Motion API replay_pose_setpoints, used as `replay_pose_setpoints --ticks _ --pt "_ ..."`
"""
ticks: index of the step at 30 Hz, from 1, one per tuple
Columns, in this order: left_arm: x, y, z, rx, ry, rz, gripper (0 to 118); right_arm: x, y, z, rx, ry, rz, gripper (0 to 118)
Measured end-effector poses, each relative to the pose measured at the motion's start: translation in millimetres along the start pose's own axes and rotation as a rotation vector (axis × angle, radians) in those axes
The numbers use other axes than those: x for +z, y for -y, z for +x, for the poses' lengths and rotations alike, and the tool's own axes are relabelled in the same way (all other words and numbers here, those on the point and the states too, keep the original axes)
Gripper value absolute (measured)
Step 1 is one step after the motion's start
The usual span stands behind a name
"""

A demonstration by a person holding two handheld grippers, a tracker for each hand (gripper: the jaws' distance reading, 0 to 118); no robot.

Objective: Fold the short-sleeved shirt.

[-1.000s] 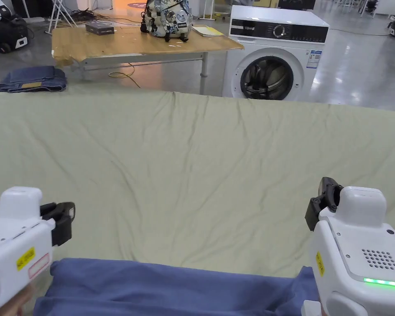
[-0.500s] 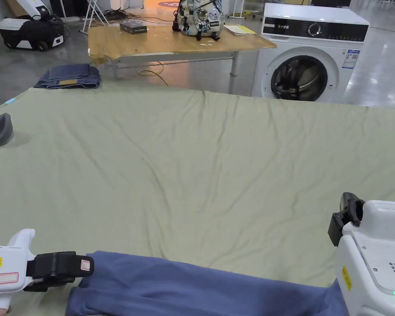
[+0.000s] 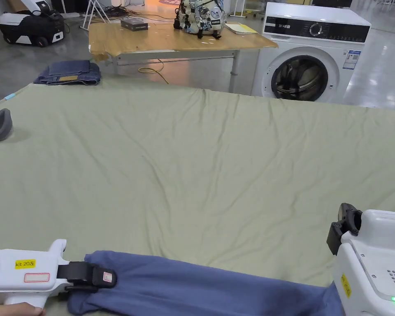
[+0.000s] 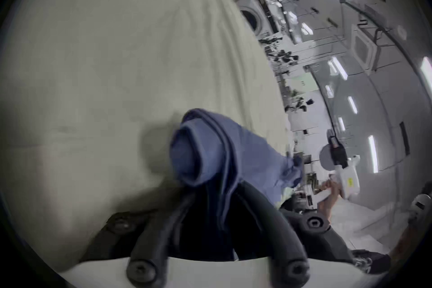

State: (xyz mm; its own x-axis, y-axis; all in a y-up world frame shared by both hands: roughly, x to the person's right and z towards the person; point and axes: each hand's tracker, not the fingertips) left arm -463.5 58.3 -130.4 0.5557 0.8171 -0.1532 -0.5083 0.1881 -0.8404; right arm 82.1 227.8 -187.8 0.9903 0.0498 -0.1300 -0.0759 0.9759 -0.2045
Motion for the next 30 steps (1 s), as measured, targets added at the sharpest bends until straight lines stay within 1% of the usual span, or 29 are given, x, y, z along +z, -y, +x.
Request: replay_pose_setpoints --ticks 2,4,5,6,9,12,17,18,19,21,23,26,28,29,30 --pt "3 5 6 0.035 0.080 0.056 3 -1 1 1 -0.005 -0.001 -0.004 0" --pt "5 8 17 0.022 0.023 0.070 2 -2 2 3 -0.011 -0.001 -0.010 0" --pt "6 8 23 -0.039 -0.007 0.068 2 -3 2 4 -0.014 -0.001 -0.011 0" --pt "10 6 27 -0.054 -0.029 0.069 2 -3 2 5 -0.016 -0.002 -0.012 0" --pt "22 5 40 -0.048 -0.032 0.090 1 -4 2 7 -0.014 -0.005 -0.014 0" --pt "34 9 71 -0.071 -0.030 0.115 0 -3 1 9 -0.009 -0.005 -0.011 0" --pt "68 -2 93 -0.131 -0.094 0.159 0 -3 -2 12 -0.007 -0.002 -0.006 0" --pt "80 -16 79 -0.140 -0.120 0.171 0 -3 -3 13 -0.007 -0.002 -0.004 0" --pt "89 -19 82 -0.147 -0.143 0.182 0 -4 -3 13 -0.007 -0.003 -0.003 0" --pt "101 -19 87 -0.128 -0.176 0.181 0 -3 -3 14 -0.006 -0.002 -0.002 0" --pt "104 -11 102 -0.139 -0.208 0.187 0 -4 -4 14 -0.004 -0.003 -0.002 0" --pt "96 3 126 -0.138 -0.200 0.180 0 -5 -3 13 -0.007 -0.007 -0.006 0" --pt "88 8 137 -0.136 -0.151 0.173 0 -5 -2 13 -0.011 -0.007 -0.009 0" --pt "83 10 143 -0.128 -0.103 0.169 0 -5 -3 13 -0.014 -0.009 -0.011 0" --pt "84 -3 130 -0.125 -0.075 0.161 0 -6 -3 13 -0.014 -0.013 -0.014 0"
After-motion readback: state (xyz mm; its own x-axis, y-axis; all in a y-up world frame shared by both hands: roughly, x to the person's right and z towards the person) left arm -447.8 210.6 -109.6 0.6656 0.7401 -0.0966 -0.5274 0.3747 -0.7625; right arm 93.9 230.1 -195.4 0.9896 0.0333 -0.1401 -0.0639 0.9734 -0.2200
